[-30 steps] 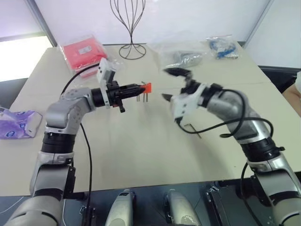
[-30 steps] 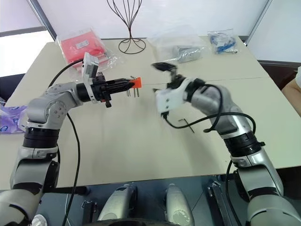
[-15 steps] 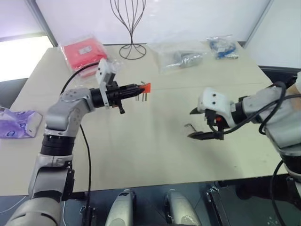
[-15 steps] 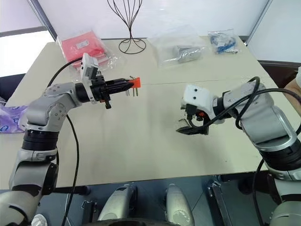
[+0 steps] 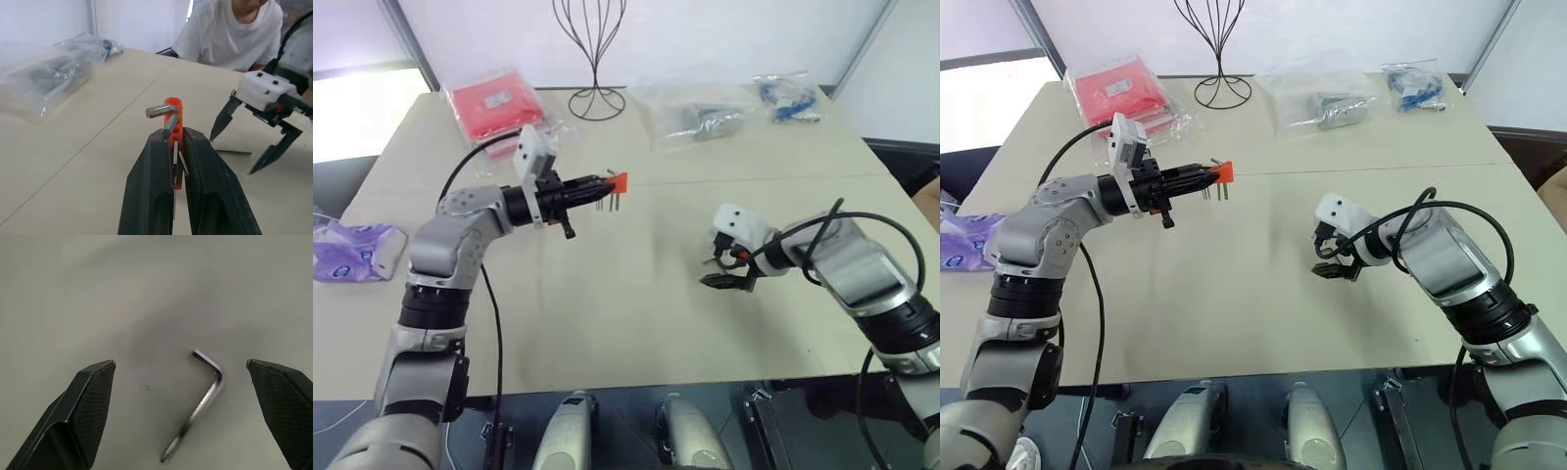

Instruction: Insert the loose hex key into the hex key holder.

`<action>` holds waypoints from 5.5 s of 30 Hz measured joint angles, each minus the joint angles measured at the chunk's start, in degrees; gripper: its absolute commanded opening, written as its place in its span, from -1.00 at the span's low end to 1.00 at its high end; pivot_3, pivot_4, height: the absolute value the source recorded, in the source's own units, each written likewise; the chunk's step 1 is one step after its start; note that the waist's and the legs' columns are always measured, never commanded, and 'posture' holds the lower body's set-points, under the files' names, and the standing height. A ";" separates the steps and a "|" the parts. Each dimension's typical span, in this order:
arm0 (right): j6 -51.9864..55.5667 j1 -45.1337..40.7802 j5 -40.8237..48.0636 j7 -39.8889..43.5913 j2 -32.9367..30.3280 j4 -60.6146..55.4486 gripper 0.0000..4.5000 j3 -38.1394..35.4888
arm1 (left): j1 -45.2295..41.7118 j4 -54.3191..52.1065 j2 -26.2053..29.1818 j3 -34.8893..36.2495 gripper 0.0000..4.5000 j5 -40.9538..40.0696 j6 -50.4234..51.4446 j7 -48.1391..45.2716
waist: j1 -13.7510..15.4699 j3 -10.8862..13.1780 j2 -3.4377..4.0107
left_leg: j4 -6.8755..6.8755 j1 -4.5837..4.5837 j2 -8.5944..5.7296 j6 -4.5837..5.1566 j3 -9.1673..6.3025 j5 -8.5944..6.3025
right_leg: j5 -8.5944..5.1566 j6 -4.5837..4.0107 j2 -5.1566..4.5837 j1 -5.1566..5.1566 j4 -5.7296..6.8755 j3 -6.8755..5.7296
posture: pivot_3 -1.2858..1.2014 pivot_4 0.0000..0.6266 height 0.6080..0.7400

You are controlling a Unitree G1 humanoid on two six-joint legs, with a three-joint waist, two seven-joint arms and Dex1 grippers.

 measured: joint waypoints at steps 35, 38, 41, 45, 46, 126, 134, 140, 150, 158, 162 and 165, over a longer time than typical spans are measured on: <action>-44.49 -2.00 -7.41 -32.73 20.20 8.73 -0.98 -15.47 | 0.62 -1.73 -1.51 0.10 -1.00 -0.05 0.17 3.32 | -0.06 -0.02 -0.03 | -0.01 -0.02 0.03 -0.05 0.00 0.03 | 0.01 0.01 0.07 -0.06 0.08 0.01 | 0.03 -0.52 1.00; -52.69 -1.97 -10.08 -38.93 24.22 6.99 -0.98 -15.89 | -0.18 -0.43 -2.31 0.14 -1.00 -0.05 0.21 3.36 | 0.06 -0.02 -0.03 | 0.01 -0.03 0.00 -0.06 0.00 0.04 | 0.01 0.01 0.05 -0.06 0.08 0.00 | 0.03 -0.52 1.00; -59.25 -1.85 -14.18 -43.41 26.86 4.90 -0.98 -15.03 | -0.75 0.96 -2.62 0.13 -1.00 -0.01 0.19 3.34 | -0.14 -0.02 -0.03 | 0.00 -0.02 0.00 -0.06 0.00 0.04 | 0.01 0.01 0.07 -0.06 0.10 0.01 | 0.03 -0.52 1.00; -62.54 -1.85 -18.41 -46.94 30.04 4.69 -0.98 -13.10 | -0.93 1.79 -3.22 0.08 -1.00 0.04 0.17 3.45 | -0.25 -0.02 -0.03 | 0.00 -0.01 0.01 -0.08 -0.01 0.05 | 0.01 0.00 0.09 -0.07 0.13 0.01 | 0.03 -0.52 1.00; -63.16 -1.85 -19.34 -47.49 30.74 4.69 -0.98 -12.52 | -1.00 1.81 -3.46 0.07 -1.00 0.05 0.17 3.52 | -0.26 -0.02 -0.03 | 0.00 -0.01 0.01 -0.08 -0.01 0.05 | 0.01 0.00 0.09 -0.07 0.13 0.01 | 0.03 -0.52 1.00; -68.71 -0.47 -26.13 -46.73 31.25 8.77 -0.98 -9.90 | -2.47 2.02 -4.92 0.05 -1.00 0.11 0.18 4.82 | -0.29 -0.02 -0.03 | 0.00 -0.01 0.00 -0.08 -0.02 0.06 | 0.01 0.00 0.10 -0.06 0.14 0.00 | 0.03 -0.52 1.00; -68.72 -0.47 -26.34 -46.73 31.09 8.81 -0.98 -9.90 | -2.51 2.00 -4.92 0.05 -1.00 0.06 0.18 4.81 | -0.28 -0.02 -0.03 | 0.00 -0.01 0.00 -0.08 -0.03 0.06 | 0.01 0.00 0.10 -0.06 0.14 0.01 | 0.03 -0.52 1.00; -68.73 -0.47 -26.77 -46.54 31.07 8.81 -0.98 -9.87 | -2.52 1.99 -4.92 0.05 -1.00 0.04 0.19 4.76 | -0.28 -0.02 -0.03 | 0.00 -0.01 0.00 -0.08 -0.02 0.06 | 0.01 0.00 0.10 -0.06 0.14 0.01 | 0.03 -0.52 1.00; -70.26 -0.46 -27.78 -43.41 30.39 8.78 -0.98 -9.48 | -2.52 1.96 -4.90 0.05 -1.00 0.04 0.22 4.47 | -0.28 -0.02 -0.03 | 0.00 -0.01 0.00 -0.08 -0.02 0.06 | 0.01 0.00 0.10 -0.06 0.14 0.01 | 0.03 -0.52 1.00; -70.96 0.99 -27.04 -38.70 30.11 6.36 -0.29 -7.56 | -2.55 1.98 -5.00 0.07 -1.00 0.08 0.19 4.59 | -0.31 -0.02 -0.03 | -0.01 0.01 0.00 -0.08 -0.03 0.06 | 0.01 0.00 0.11 -0.05 0.13 0.00 | 0.03 -0.52 1.00; -70.74 2.26 -26.39 -35.78 29.81 4.22 0.67 -6.20 | -2.80 2.25 -5.25 0.00 -1.00 0.18 0.20 4.73 | -0.31 -0.02 -0.03 | 0.01 0.00 0.00 -0.08 -0.04 0.06 | 0.01 0.00 0.12 -0.04 0.14 0.00 | 0.03 -0.52 1.00; -68.18 4.96 -23.28 -30.47 26.68 -1.34 0.86 -6.75 | -2.88 2.37 -5.35 -0.01 -1.00 0.16 0.16 4.70 | 0.15 -0.02 -0.03 | 0.02 0.00 0.00 -0.08 -0.11 0.05 | 0.01 0.00 0.10 0.03 0.08 -0.06 | 0.03 -0.52 1.00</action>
